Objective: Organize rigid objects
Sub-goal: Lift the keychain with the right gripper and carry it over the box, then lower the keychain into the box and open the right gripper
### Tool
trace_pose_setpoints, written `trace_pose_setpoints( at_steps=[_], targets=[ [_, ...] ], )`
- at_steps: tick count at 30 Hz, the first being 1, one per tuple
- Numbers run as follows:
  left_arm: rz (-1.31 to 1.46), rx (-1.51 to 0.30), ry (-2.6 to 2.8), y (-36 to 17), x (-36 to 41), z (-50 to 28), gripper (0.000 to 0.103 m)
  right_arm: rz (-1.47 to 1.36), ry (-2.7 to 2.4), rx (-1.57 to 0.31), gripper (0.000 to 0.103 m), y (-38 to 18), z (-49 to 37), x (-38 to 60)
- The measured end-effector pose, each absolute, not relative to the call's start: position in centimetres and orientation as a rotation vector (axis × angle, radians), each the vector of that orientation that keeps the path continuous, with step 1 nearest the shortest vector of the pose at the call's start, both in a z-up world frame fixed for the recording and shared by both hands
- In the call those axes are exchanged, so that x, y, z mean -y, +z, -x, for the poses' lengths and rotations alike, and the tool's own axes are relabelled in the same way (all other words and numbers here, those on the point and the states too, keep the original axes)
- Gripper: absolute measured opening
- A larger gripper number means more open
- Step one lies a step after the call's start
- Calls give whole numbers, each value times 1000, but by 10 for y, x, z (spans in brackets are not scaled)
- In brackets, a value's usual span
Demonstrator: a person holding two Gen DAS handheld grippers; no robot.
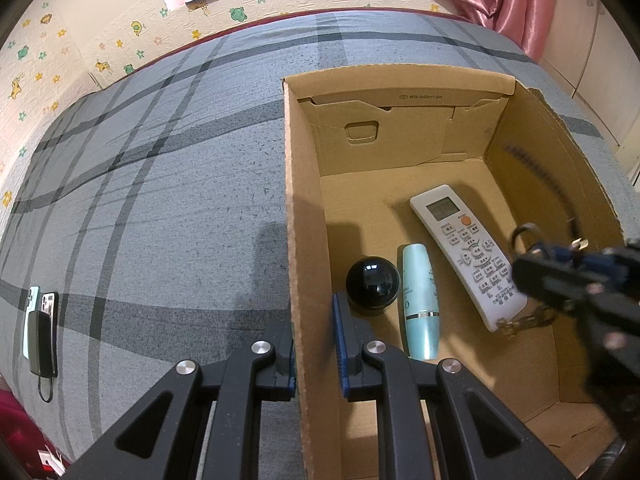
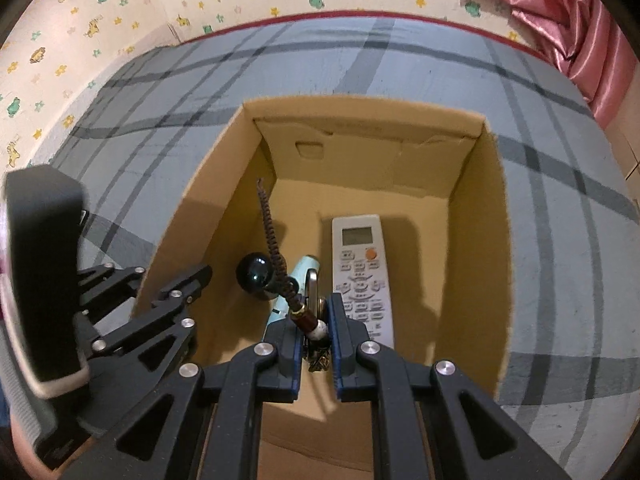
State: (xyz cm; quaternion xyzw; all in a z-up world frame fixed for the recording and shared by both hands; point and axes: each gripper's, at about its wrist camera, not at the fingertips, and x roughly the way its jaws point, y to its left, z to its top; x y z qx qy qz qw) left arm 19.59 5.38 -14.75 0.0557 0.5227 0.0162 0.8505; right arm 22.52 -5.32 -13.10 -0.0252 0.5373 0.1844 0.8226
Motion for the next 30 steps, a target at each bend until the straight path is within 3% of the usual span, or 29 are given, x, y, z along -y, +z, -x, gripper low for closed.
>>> trace_pose_setpoints(
  at_steps=[18,26,29,30],
  targets=[
    [-121,-1097,34,-148,-55,-196,15,27,373,-1329,11,-178,-254,42],
    [-123,-1097,35,-148,-55,-196,15,6,367,-1327,13,-181,-259,44],
    [-123,-1099,35,-147,-55,-196,15,8,361,-1312,29,-177,-257,48],
    [-126,-1099,36,-146,-54,-196,15,10,358,-1304,29,-176,-257,48]
  ],
)
